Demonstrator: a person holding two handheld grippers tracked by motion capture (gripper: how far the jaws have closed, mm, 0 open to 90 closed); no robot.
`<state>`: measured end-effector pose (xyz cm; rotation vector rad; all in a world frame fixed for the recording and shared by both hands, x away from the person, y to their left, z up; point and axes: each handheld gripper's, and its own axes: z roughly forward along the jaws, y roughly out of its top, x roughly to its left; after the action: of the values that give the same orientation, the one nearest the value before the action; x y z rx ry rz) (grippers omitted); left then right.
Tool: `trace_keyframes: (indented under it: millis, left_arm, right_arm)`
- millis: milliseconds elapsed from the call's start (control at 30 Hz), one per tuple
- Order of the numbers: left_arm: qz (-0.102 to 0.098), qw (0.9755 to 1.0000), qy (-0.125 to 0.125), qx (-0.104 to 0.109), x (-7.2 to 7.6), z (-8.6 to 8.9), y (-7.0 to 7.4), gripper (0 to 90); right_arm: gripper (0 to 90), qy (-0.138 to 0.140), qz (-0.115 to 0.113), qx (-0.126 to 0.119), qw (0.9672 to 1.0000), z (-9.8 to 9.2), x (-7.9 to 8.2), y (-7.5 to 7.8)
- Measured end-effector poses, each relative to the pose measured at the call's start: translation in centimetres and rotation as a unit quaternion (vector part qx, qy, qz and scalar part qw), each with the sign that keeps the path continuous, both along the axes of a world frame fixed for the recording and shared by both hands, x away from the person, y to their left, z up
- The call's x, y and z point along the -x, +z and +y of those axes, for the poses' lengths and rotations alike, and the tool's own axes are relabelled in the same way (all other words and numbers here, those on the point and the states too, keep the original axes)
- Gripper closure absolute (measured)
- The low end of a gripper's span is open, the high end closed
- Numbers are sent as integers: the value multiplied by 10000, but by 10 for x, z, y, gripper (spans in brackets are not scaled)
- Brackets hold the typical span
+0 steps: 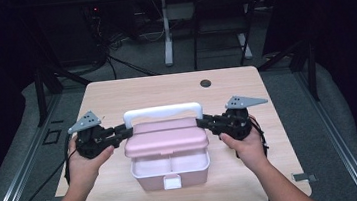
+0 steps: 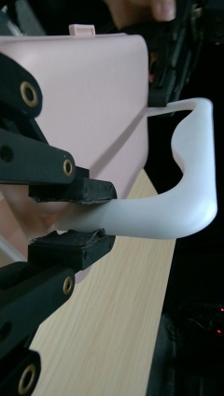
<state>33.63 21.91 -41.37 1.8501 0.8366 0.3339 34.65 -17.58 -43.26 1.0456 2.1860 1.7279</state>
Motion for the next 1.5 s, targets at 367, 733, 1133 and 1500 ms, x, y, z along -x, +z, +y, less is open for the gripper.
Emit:
trace_keyframes:
  millis: [367,733,1133,1500]
  left_arm:
    - [133,9994,-182,-260,46,27,-12,897]
    - [164,9969,-642,-413,56,-9,-28,900]
    - [279,9969,-600,-437,46,-18,-24,900]
    - [334,9961,-603,-559,37,-20,-9,900]
  right_arm:
    - [747,-127,202,6,9997,2,-6,6]
    - [744,-185,159,86,9997,4,-2,6]
    - [699,-320,-47,-52,9995,-12,7,6]
    - [900,-211,-325,490,9980,-27,56,-10]
